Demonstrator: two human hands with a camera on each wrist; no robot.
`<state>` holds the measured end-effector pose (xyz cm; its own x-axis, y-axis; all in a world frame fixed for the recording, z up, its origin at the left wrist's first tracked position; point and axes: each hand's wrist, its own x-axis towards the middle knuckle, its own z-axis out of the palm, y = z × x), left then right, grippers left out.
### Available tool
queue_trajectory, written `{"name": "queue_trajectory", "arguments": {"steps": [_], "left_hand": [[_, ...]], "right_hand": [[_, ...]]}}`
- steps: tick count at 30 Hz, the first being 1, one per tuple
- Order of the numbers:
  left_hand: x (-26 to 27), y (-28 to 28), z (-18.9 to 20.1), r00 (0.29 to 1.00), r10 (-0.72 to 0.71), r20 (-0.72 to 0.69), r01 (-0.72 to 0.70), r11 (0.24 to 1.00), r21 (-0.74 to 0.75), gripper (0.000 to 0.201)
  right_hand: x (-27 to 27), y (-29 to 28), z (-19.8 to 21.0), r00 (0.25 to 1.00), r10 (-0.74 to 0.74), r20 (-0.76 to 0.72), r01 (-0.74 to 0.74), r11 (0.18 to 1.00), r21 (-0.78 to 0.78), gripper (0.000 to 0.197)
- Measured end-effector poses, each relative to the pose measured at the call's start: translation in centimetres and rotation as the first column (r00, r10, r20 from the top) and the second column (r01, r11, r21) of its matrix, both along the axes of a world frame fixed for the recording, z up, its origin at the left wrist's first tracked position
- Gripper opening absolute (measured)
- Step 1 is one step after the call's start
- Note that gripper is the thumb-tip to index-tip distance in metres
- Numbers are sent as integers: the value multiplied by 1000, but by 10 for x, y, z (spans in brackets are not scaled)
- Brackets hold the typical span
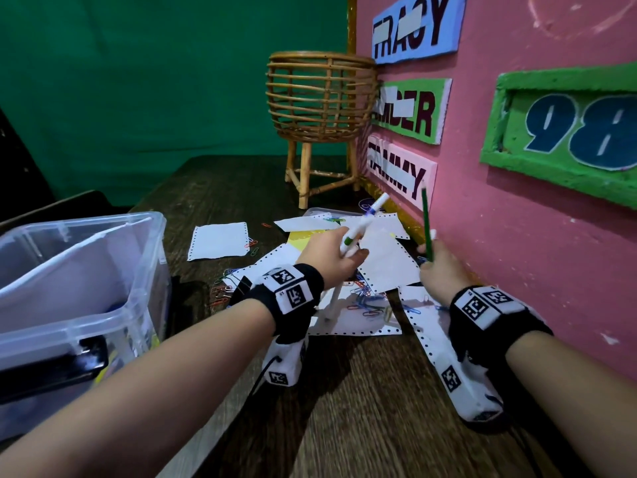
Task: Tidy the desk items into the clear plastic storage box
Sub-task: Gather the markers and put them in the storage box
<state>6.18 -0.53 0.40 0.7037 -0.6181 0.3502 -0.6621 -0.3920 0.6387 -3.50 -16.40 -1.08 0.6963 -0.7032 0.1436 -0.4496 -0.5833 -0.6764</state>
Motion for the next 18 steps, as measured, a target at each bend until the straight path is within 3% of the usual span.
{"name": "queue_trajectory", "arguments": {"steps": [1, 3, 5, 8, 11, 15, 18], "left_hand": [[-1, 3, 2, 991, -20, -130, 8, 996, -93, 16], [-4, 6, 6, 907, -98, -410, -34, 953, -302, 18], [-12, 11, 10, 836, -182, -517, -65, 904, -423, 19], [-27, 20, 12, 793, -297, -532, -4, 871, -492, 17], [-34, 31, 11, 801, -277, -530, -17, 875, -483, 8], [-35, 48, 12, 829, -178, -530, -144, 849, -509, 15], [-38, 57, 13, 767, -202, -608, -164, 855, -491, 8]], "right_hand": [[-3, 9, 2, 996, 75, 53, -78, 996, 42, 35], [-9, 29, 6, 967, 218, 130, -232, 967, 109, 28], [-15, 50, 11, 928, 344, 139, -362, 923, 132, 31], [-21, 80, 17, 873, 466, 142, -483, 867, 123, 47], [-23, 97, 17, 865, 480, 147, -498, 858, 123, 51], [-25, 105, 15, 878, 447, 171, -470, 872, 133, 31], [-28, 110, 19, 878, 414, 242, -458, 873, 166, 18]]}}
